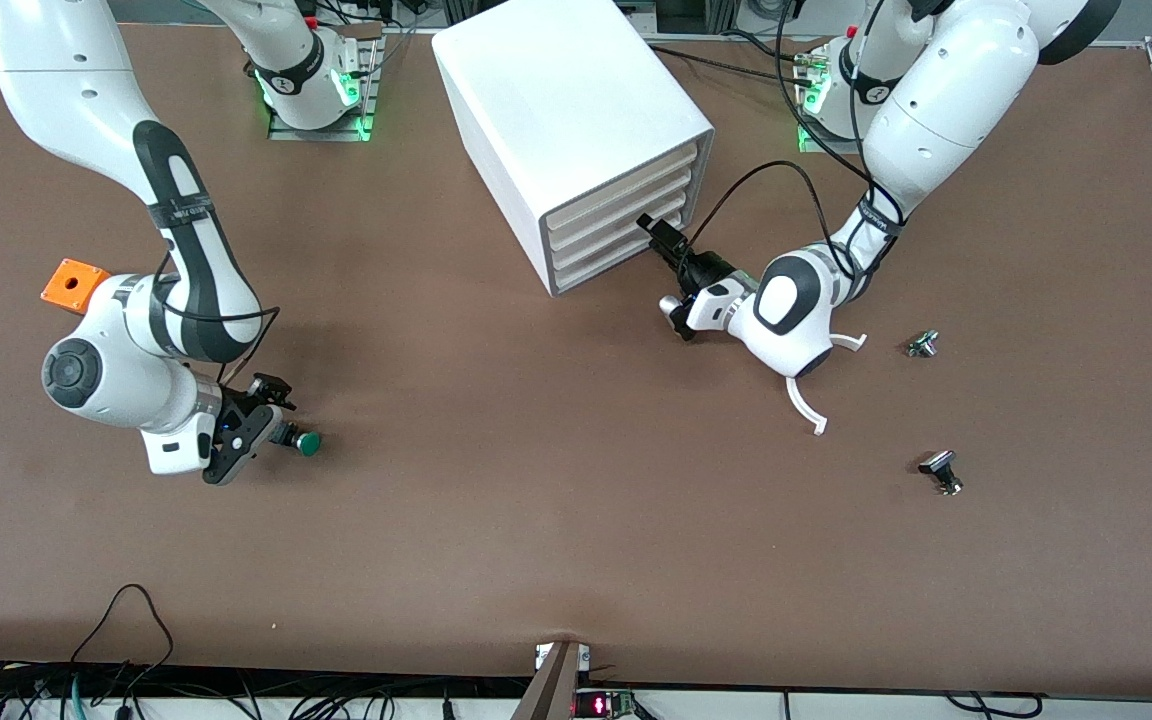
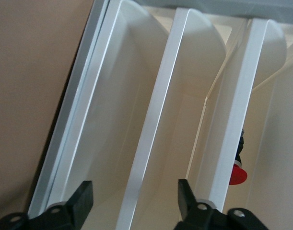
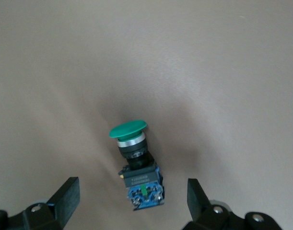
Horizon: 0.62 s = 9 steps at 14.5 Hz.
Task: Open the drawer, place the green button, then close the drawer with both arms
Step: 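Reach the left gripper to the drawer while the right gripper reaches the button, then pull the drawer open with the left gripper while the right gripper grasps the button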
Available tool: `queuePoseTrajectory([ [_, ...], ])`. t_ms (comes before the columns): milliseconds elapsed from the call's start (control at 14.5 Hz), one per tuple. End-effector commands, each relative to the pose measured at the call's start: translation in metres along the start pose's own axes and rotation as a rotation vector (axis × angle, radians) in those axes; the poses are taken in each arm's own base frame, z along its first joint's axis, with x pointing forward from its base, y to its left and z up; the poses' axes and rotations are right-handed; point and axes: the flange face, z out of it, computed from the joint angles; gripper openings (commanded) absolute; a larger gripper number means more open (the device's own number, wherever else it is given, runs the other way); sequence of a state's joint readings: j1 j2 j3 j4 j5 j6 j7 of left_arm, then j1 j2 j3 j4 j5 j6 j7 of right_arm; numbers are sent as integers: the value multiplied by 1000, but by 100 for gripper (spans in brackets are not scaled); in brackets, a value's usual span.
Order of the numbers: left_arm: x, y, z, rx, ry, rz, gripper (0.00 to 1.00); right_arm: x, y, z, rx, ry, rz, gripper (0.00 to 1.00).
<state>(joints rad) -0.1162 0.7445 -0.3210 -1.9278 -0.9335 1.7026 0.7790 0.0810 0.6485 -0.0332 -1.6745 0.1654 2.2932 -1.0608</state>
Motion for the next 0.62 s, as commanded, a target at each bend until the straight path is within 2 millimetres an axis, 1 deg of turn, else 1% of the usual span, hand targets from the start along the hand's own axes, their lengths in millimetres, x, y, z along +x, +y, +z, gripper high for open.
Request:
queuePoseTrajectory([
  [0,-5,1,8,-21,13,15,56,4,0,5,3,16,-110,99],
  [69,-5,1,10,-23,11,15,54,3,0,12,9,8,-127,99],
  [138,-3,3,16,-22,7,19,47,2,1,17,0,8,-151,99],
  [207,-5,1,18,-14,11,14,38,3,2,22,-13,12,-177,99],
  [345,-5,0,23,-17,13,11,14,-1,1,33,-6,6,-186,99],
  [414,-7,-2,26,-20,9,4,1,-3,2,35,-4,4,-187,99],
  [552,-11,-6,29,-26,4,-8,0,-6,1,37,0,0,-204,99],
])
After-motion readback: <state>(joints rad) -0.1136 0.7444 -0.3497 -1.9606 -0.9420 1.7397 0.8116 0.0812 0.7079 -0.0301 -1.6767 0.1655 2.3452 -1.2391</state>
